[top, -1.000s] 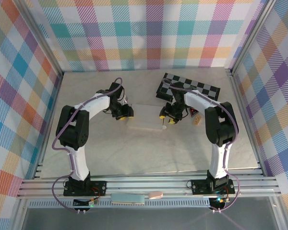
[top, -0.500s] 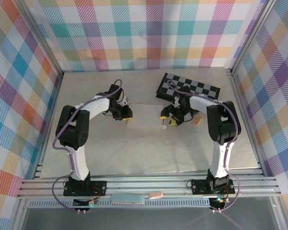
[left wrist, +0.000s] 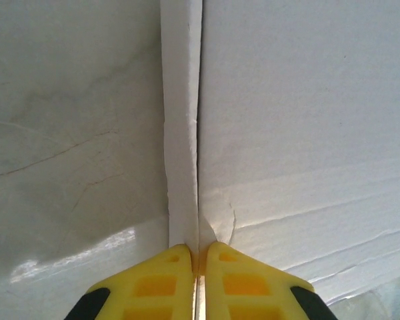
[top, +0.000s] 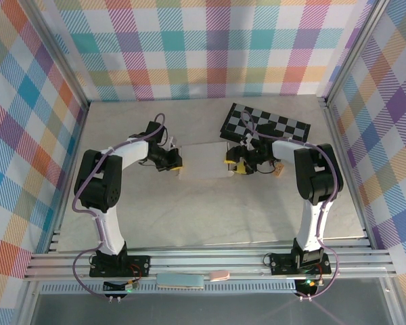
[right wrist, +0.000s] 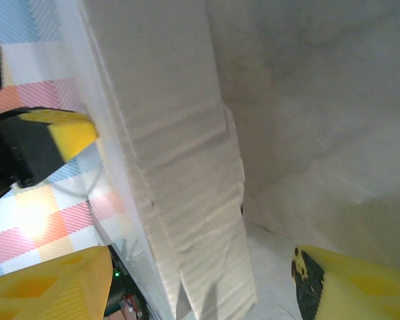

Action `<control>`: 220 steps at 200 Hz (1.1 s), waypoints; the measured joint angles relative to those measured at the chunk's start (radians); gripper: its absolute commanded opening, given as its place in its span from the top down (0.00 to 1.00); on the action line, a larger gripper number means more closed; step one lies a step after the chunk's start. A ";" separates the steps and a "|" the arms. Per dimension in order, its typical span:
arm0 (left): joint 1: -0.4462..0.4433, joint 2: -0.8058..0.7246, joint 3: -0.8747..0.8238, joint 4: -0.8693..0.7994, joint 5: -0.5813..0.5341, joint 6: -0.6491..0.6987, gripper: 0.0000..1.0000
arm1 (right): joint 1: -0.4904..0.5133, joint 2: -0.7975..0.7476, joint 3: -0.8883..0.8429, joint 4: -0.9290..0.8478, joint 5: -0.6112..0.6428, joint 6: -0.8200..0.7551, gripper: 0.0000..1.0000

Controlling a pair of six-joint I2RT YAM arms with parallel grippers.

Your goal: Fold the paper box

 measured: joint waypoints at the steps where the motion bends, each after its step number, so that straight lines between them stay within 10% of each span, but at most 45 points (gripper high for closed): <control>1: 0.001 0.000 0.000 0.000 0.002 0.000 0.92 | 0.000 0.001 0.000 0.001 -0.002 0.000 0.28; 112: 0.022 0.000 -0.008 0.014 0.031 -0.003 0.87 | 0.031 0.109 0.052 0.263 -0.131 0.183 0.41; 220: 0.088 -0.158 -0.150 0.246 0.042 -0.163 0.58 | 0.041 0.110 0.050 0.307 -0.128 0.417 0.63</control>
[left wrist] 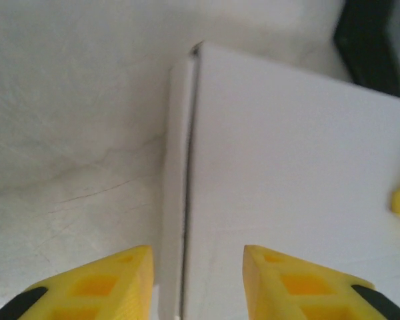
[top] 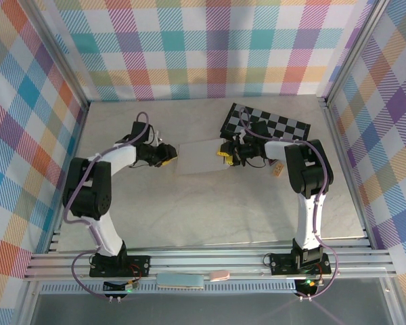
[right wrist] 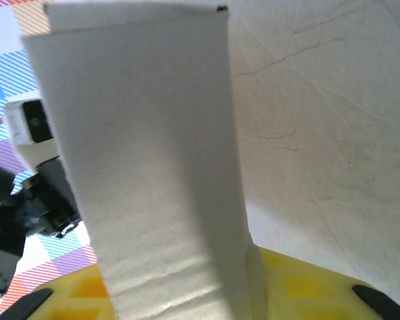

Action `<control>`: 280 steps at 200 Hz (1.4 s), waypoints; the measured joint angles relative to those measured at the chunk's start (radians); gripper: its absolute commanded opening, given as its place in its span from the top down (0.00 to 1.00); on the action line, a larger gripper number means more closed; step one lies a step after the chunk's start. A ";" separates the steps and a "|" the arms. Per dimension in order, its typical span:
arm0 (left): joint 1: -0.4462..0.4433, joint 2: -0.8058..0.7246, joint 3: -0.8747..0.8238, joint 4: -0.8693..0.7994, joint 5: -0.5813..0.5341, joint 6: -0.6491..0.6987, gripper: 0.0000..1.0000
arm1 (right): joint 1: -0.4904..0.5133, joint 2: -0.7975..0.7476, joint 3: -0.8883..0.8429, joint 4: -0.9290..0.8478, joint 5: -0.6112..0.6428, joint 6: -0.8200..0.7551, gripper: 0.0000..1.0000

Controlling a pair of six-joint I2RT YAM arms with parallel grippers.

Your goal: Fold the paper box

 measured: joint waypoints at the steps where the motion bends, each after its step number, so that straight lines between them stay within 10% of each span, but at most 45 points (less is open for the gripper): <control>1: 0.000 -0.004 -0.002 0.003 0.001 0.001 0.58 | 0.000 0.000 0.000 0.000 0.000 0.002 0.63; 59: -0.034 -0.301 -0.103 0.166 0.055 0.211 0.53 | -0.014 -0.002 0.072 -0.209 -0.031 0.085 0.67; 163: -0.294 -0.404 -0.066 -0.237 -0.038 0.988 0.38 | -0.067 -0.020 0.176 -0.751 -0.106 0.063 0.69; 280: -0.438 -0.263 -0.037 -0.252 -0.244 1.221 0.36 | -0.068 -0.039 0.133 -0.838 -0.140 0.071 0.69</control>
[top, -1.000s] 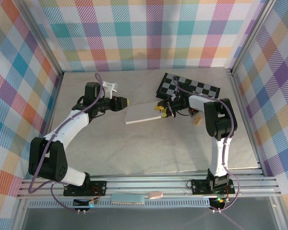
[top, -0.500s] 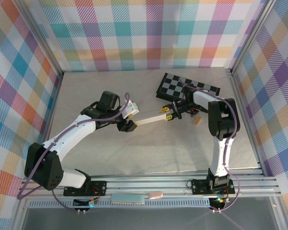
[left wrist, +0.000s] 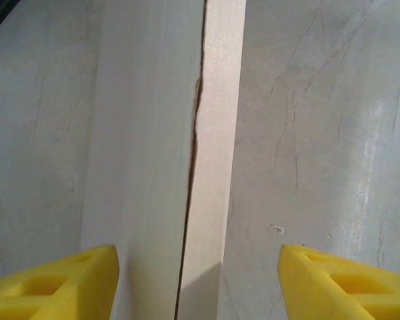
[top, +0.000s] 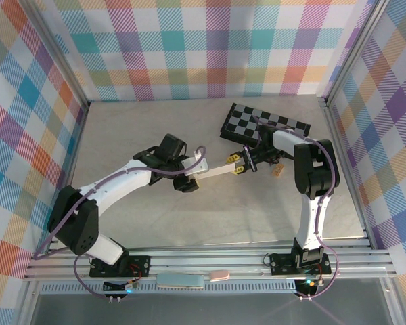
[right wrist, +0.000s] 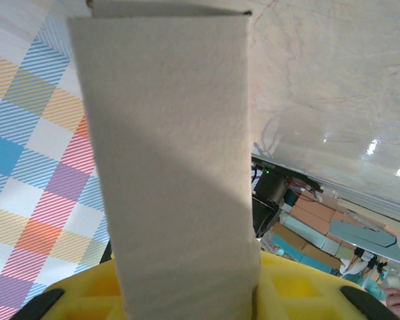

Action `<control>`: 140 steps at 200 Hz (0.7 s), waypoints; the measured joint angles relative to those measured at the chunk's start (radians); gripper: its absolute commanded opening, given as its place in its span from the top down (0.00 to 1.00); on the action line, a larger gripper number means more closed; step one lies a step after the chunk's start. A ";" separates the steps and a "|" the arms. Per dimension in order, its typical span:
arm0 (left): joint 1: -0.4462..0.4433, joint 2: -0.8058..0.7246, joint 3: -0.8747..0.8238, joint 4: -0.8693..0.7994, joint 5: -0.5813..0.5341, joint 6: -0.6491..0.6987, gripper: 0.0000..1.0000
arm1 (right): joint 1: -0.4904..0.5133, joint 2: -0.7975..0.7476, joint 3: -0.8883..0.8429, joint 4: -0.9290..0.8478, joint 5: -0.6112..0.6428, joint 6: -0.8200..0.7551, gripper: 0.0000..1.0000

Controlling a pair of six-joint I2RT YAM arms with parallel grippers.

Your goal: Fold the paper box

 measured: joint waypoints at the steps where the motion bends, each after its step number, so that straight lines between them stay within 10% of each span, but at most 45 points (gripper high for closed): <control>1: -0.001 0.001 0.001 0.000 -0.002 0.001 0.36 | 0.000 0.000 0.000 0.000 0.000 0.000 0.69; 140: -0.047 0.092 0.068 0.038 -0.077 -0.035 0.61 | -0.011 -0.013 -0.039 -0.008 -0.007 0.024 0.53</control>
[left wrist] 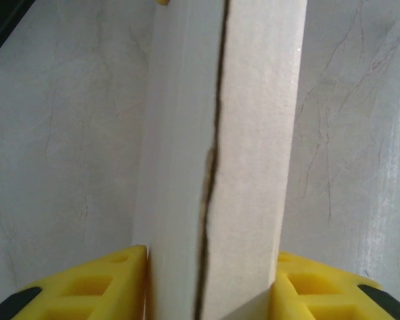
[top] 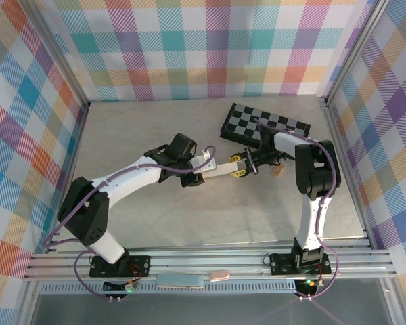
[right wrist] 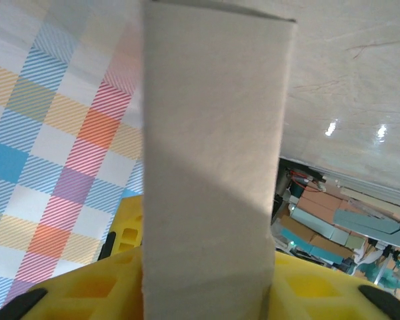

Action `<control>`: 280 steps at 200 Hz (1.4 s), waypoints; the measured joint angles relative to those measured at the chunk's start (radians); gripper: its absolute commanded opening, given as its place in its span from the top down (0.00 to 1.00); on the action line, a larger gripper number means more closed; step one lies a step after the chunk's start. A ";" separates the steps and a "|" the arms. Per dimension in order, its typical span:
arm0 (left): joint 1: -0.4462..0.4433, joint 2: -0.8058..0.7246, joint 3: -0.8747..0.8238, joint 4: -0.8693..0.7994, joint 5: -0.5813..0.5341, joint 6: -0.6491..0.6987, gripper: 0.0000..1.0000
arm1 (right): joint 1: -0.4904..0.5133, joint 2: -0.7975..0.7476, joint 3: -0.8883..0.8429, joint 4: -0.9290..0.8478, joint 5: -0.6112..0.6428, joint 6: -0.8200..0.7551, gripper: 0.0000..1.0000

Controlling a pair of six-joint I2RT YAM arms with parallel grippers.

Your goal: Fold the paper box

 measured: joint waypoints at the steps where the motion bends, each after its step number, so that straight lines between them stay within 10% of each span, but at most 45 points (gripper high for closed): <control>1: 0.000 0.000 0.000 -0.001 0.000 0.000 0.61 | 0.000 0.000 0.000 0.000 0.001 -0.001 0.52; 98: 0.001 0.006 0.084 -0.164 0.033 -0.011 0.63 | -0.058 -0.223 0.064 -0.120 0.206 -0.111 0.29; 166: 0.039 0.006 0.089 -0.207 0.065 -0.011 0.63 | -0.050 -0.471 0.055 -0.105 0.539 -0.417 0.64; 280: 0.093 0.090 0.158 -0.249 0.079 -0.018 0.59 | 0.117 -0.472 0.004 0.061 0.742 -1.124 0.62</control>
